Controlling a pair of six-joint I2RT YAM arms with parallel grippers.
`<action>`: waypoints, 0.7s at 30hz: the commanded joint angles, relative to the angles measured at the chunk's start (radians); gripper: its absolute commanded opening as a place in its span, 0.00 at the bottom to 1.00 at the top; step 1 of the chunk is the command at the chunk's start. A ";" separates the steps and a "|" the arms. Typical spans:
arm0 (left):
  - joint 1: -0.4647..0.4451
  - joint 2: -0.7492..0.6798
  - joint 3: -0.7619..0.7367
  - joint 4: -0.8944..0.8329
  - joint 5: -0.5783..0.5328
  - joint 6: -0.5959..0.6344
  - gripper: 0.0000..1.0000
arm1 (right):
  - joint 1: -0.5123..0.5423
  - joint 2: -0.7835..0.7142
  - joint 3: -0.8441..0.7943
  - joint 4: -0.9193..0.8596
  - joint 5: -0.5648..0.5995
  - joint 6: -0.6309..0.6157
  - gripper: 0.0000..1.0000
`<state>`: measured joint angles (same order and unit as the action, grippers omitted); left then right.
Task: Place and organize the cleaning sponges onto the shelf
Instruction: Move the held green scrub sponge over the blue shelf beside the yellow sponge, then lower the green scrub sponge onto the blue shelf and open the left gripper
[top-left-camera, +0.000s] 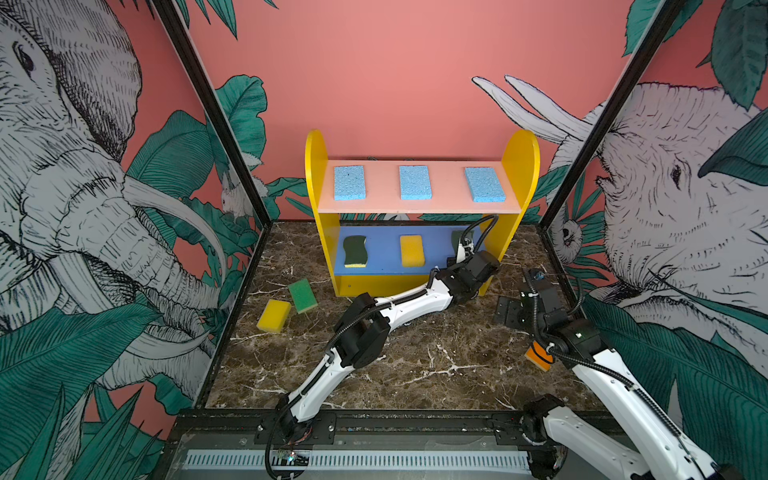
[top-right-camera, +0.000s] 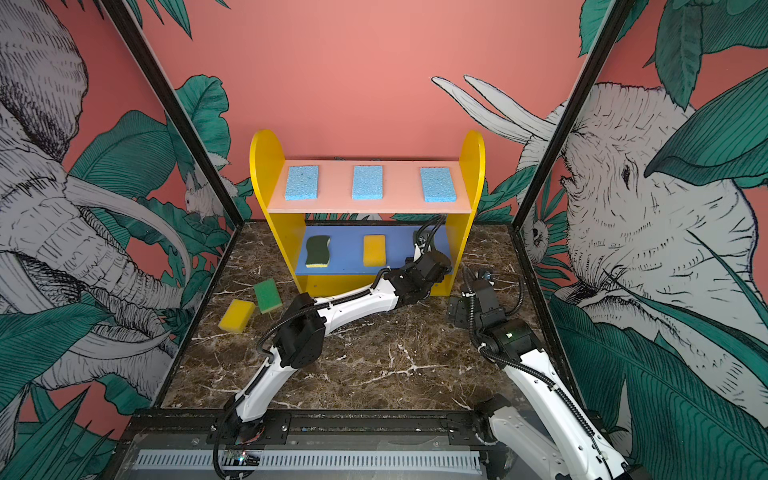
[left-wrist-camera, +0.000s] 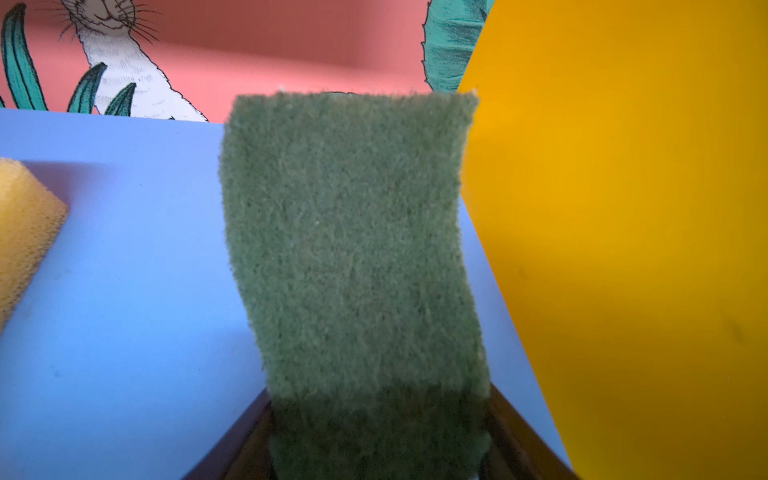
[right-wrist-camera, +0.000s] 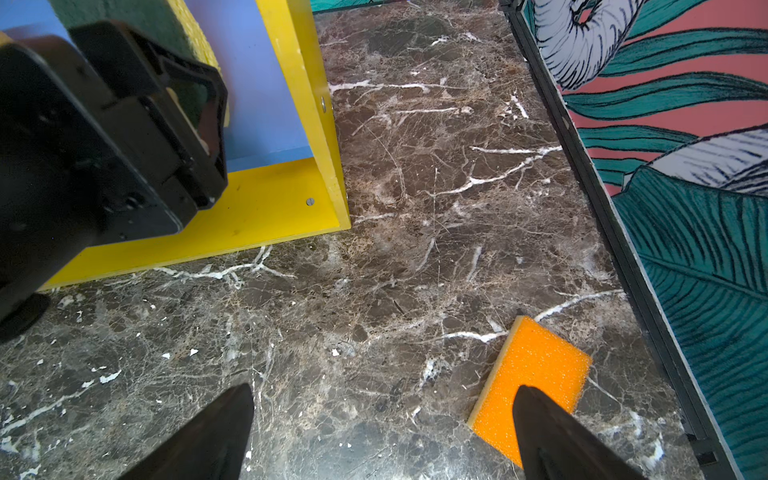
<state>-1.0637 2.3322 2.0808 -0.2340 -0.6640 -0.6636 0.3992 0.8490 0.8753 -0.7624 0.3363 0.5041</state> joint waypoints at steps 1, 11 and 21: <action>0.007 0.017 0.047 -0.021 -0.021 -0.039 0.68 | -0.002 -0.004 0.007 0.019 0.004 0.001 0.99; 0.025 0.051 0.108 -0.090 -0.050 -0.095 0.69 | -0.003 -0.005 0.005 0.018 0.001 0.003 0.99; 0.027 0.040 0.112 -0.117 -0.053 -0.101 0.76 | -0.003 -0.014 0.005 0.017 -0.001 0.007 0.99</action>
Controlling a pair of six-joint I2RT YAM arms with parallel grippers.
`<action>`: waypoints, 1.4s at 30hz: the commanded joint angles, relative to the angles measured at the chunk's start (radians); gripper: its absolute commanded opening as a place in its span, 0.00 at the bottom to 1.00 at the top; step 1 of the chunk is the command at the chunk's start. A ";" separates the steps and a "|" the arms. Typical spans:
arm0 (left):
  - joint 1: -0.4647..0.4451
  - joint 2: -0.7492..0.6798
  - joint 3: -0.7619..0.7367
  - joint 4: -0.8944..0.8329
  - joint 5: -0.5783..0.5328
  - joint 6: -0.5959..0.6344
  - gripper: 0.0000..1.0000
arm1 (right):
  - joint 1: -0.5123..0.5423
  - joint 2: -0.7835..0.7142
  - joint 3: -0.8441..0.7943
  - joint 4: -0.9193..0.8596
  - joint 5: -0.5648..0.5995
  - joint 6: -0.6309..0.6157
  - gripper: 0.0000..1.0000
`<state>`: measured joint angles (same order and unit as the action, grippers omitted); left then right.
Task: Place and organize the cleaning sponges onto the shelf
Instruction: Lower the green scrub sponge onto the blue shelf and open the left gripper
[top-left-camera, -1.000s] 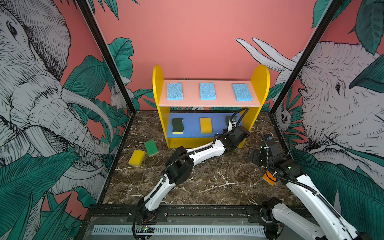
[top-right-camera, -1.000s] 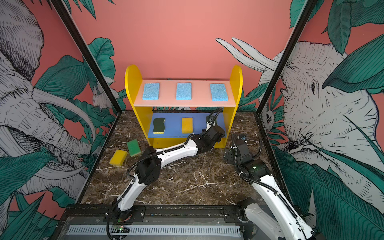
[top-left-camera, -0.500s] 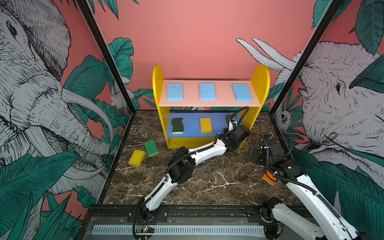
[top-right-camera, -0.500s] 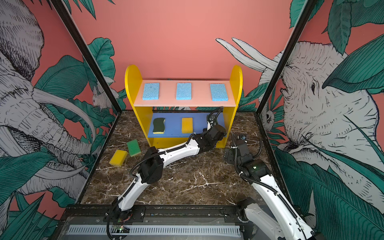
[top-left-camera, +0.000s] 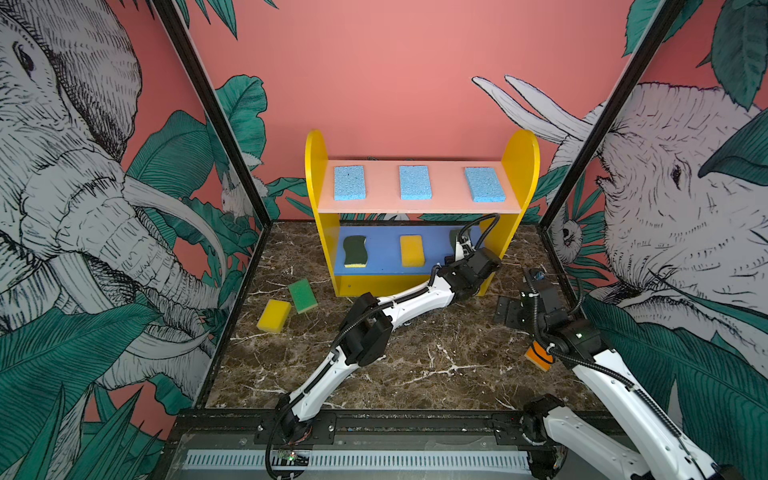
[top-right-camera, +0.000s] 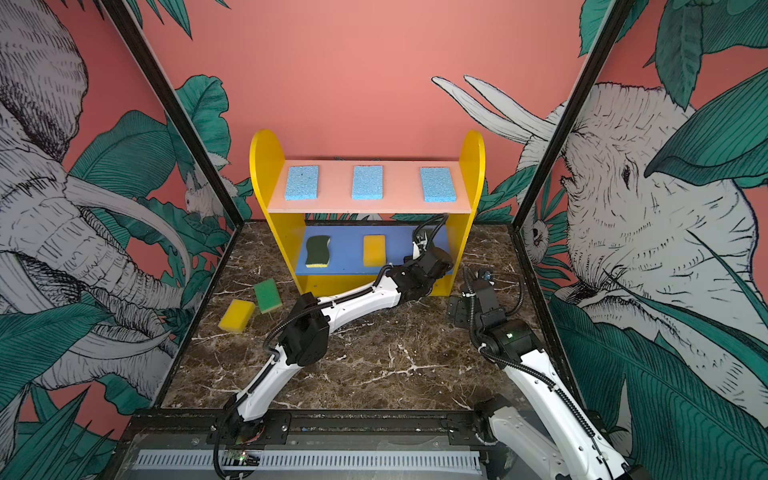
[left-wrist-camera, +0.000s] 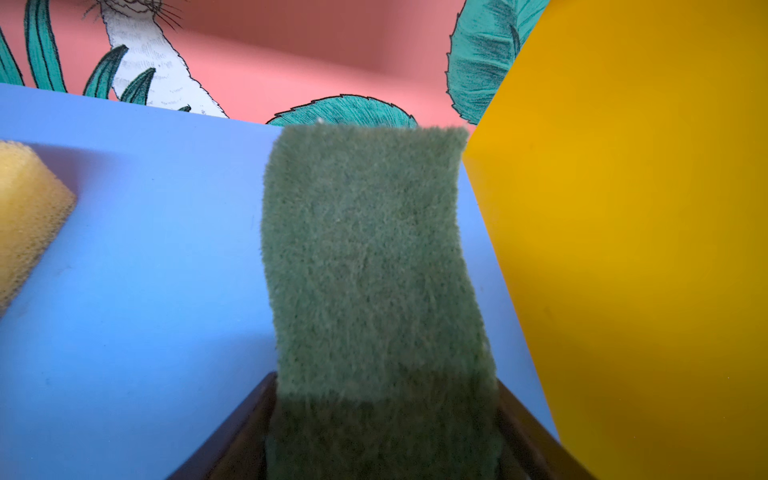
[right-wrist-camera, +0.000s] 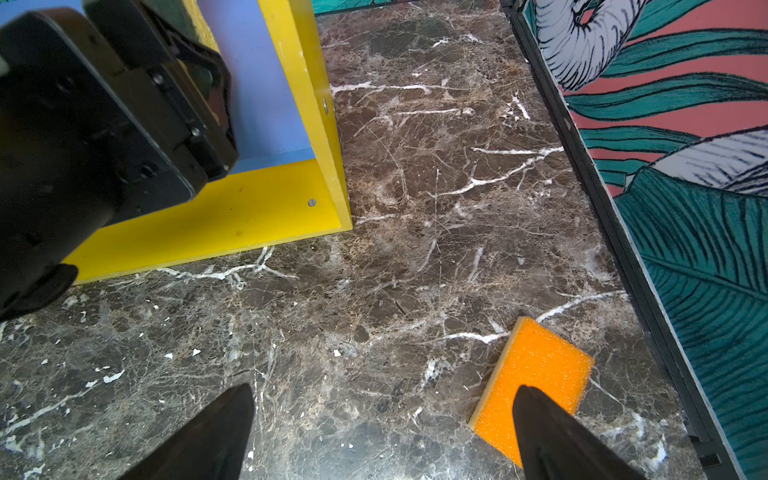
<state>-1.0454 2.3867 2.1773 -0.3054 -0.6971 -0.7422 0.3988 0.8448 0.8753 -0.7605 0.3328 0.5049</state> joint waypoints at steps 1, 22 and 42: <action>0.008 -0.016 0.015 -0.046 -0.017 -0.024 0.76 | -0.003 -0.010 0.005 0.016 0.000 0.007 0.99; 0.005 -0.179 -0.202 0.114 0.015 -0.016 0.85 | -0.003 -0.029 0.002 0.019 -0.023 0.017 0.99; 0.005 -0.169 -0.216 0.173 0.123 -0.051 0.82 | -0.003 -0.035 -0.010 0.021 -0.021 0.018 1.00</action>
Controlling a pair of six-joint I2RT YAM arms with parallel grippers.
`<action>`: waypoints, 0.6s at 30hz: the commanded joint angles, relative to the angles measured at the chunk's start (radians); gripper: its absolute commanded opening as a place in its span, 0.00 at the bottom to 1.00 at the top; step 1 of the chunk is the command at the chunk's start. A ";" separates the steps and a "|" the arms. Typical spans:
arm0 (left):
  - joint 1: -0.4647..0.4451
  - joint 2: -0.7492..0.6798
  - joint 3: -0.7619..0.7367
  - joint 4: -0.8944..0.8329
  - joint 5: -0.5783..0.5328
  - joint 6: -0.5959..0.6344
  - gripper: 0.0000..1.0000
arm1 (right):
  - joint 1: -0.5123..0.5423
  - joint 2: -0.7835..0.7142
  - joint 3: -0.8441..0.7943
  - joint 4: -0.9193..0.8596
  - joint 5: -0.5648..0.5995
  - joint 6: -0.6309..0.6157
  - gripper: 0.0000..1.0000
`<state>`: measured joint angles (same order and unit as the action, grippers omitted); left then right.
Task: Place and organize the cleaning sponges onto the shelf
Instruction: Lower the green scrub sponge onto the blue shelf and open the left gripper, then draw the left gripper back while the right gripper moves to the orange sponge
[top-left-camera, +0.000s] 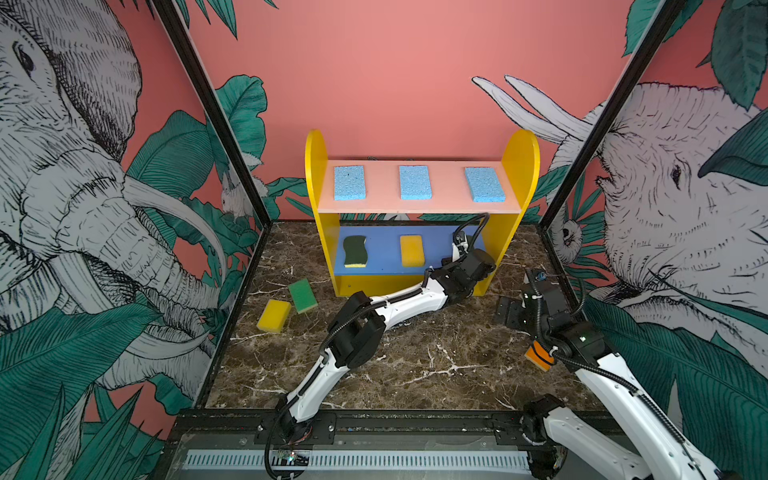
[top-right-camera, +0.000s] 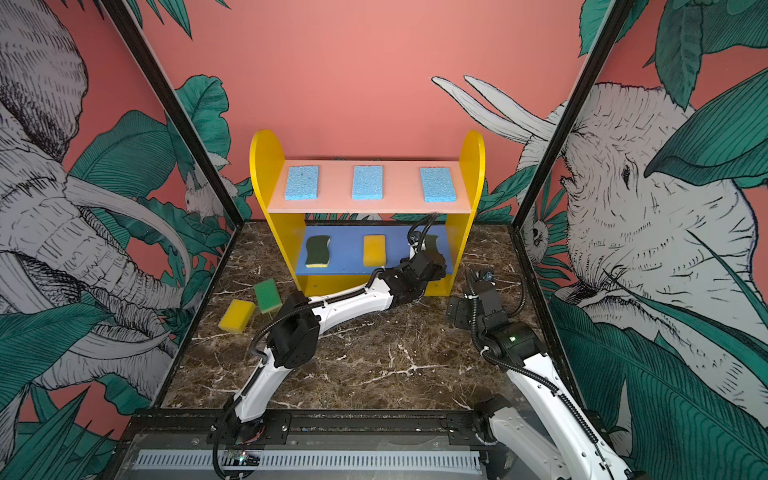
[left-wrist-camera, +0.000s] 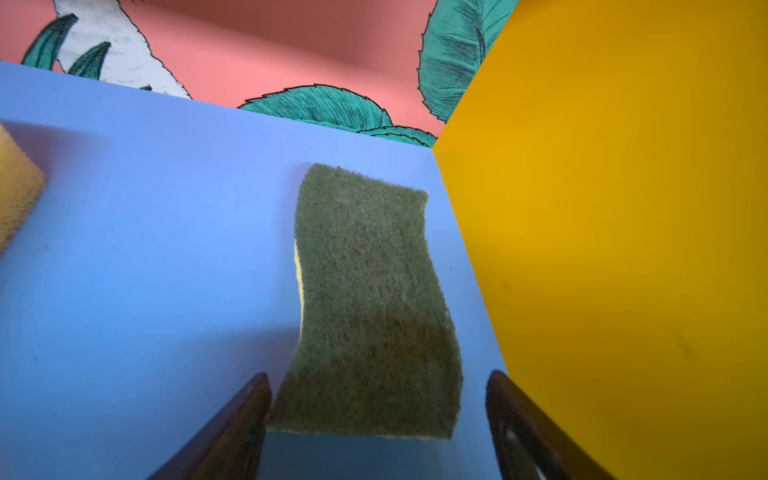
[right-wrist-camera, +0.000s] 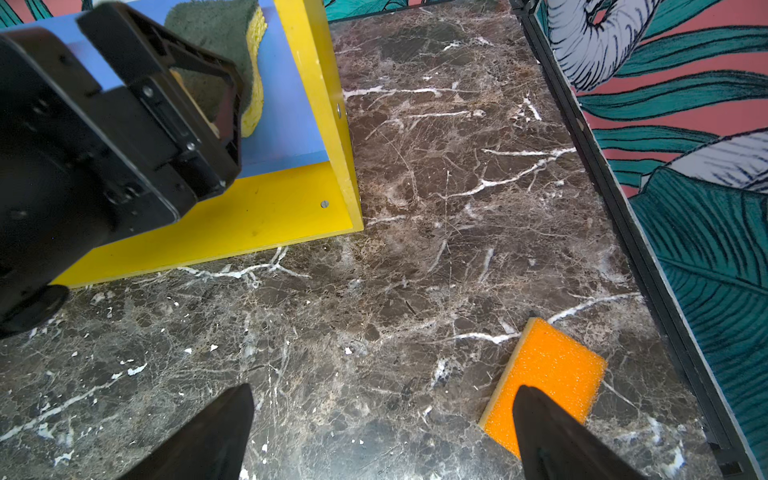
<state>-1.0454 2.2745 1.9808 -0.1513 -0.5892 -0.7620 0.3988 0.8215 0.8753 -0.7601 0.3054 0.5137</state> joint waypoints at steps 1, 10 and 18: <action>0.006 -0.056 -0.022 0.022 0.019 -0.034 0.82 | -0.004 -0.014 -0.012 0.022 0.006 0.009 0.99; 0.004 -0.095 -0.066 0.037 0.020 -0.044 0.81 | -0.003 -0.012 -0.012 0.022 0.003 0.008 0.99; -0.015 -0.275 -0.256 0.137 -0.072 0.047 0.81 | -0.003 0.002 -0.001 0.032 0.003 0.002 0.99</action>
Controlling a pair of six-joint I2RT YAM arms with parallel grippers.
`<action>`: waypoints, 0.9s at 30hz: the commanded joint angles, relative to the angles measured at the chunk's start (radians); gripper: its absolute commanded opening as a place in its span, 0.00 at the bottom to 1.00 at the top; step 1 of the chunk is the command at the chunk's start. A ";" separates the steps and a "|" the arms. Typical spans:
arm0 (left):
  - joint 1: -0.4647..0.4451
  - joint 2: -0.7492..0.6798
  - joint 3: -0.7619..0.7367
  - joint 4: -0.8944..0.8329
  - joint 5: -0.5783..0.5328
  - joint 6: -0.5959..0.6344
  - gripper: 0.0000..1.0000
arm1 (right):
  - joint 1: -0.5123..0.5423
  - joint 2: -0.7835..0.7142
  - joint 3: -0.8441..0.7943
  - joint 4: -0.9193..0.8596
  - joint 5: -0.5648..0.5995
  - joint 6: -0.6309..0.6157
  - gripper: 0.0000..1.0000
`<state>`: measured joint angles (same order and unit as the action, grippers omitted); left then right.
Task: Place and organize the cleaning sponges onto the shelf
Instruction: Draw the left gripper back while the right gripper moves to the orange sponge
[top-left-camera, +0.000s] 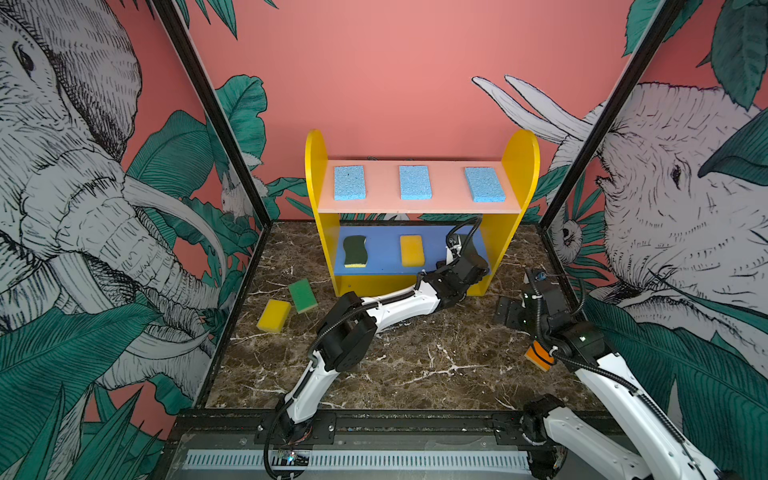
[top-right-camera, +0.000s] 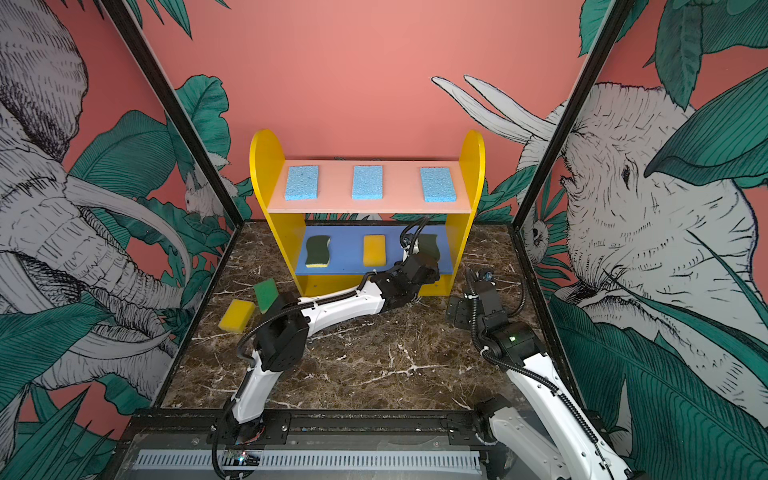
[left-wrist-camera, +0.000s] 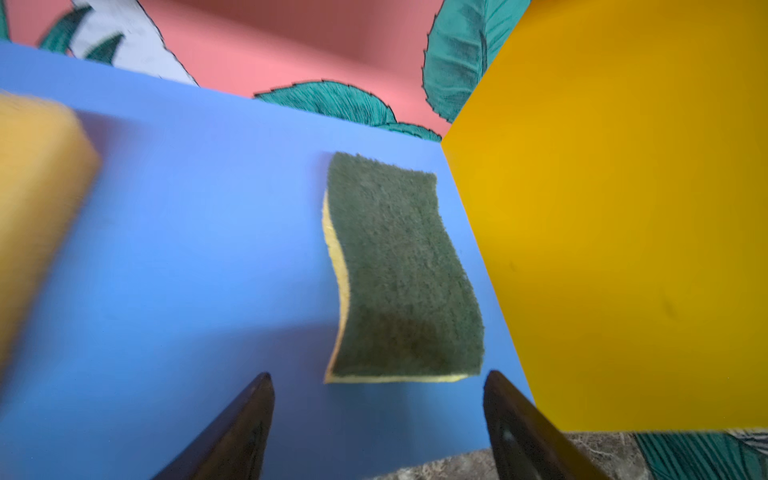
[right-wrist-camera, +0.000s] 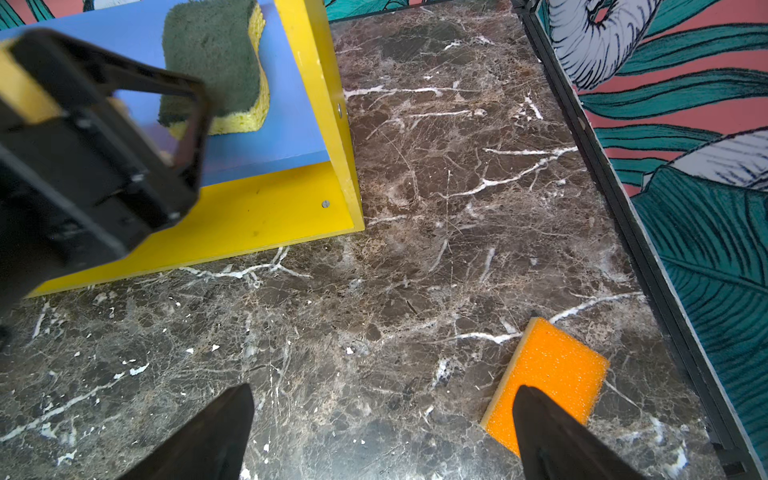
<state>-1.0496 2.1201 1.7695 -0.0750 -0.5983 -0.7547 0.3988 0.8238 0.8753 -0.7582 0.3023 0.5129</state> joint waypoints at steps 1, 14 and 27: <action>-0.013 -0.152 -0.071 0.067 -0.064 0.049 0.81 | -0.003 0.002 0.001 0.032 0.006 0.004 0.99; -0.020 -0.600 -0.467 -0.118 -0.100 0.092 0.83 | -0.003 0.022 0.040 0.018 0.033 0.004 0.99; 0.062 -0.924 -0.622 -0.415 -0.163 0.170 0.87 | -0.003 0.129 0.083 0.051 0.001 0.058 1.00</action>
<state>-1.0264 1.2366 1.1610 -0.3714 -0.7448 -0.6159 0.3988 0.9398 0.9295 -0.7300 0.3012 0.5468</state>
